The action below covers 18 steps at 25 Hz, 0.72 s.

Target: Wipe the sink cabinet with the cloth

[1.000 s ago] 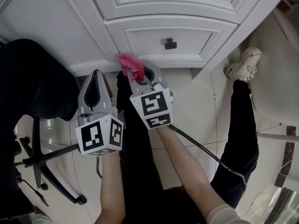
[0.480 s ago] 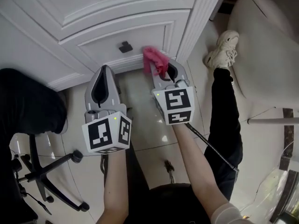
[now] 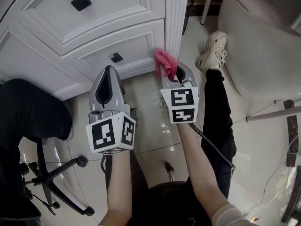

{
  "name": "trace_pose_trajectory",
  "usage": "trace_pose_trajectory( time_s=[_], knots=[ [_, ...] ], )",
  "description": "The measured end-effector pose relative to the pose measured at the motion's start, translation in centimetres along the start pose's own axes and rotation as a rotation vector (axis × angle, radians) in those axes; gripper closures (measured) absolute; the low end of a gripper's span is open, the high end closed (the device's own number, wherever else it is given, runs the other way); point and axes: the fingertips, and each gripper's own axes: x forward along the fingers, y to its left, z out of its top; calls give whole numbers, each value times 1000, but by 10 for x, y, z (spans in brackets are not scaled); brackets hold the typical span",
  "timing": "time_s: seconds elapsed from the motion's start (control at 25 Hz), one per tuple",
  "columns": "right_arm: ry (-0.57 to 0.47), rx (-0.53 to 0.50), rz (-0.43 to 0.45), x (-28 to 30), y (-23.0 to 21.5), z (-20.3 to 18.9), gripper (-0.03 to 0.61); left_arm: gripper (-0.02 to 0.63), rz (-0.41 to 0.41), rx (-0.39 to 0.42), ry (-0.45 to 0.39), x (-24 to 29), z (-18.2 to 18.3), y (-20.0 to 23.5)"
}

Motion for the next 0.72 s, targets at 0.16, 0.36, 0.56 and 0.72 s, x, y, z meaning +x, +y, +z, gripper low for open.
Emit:
trace_pose_trajectory(
  time_s=[0.16,0.36,0.56,0.72],
  knots=[
    [-64,38,29,-57,28,56,516,600,56,-58,-5,-44,37,8],
    [-159,63,52,-165,61,120,515,599,94,-78,-46,-128,89,5],
    [-252,137,121,-246,89,156,515,598,106,-65,-84,-184,129,-9],
    [-287,155,180,-286,112,164,515,599,85,-81,-97,-218,142,-23]
  ],
)
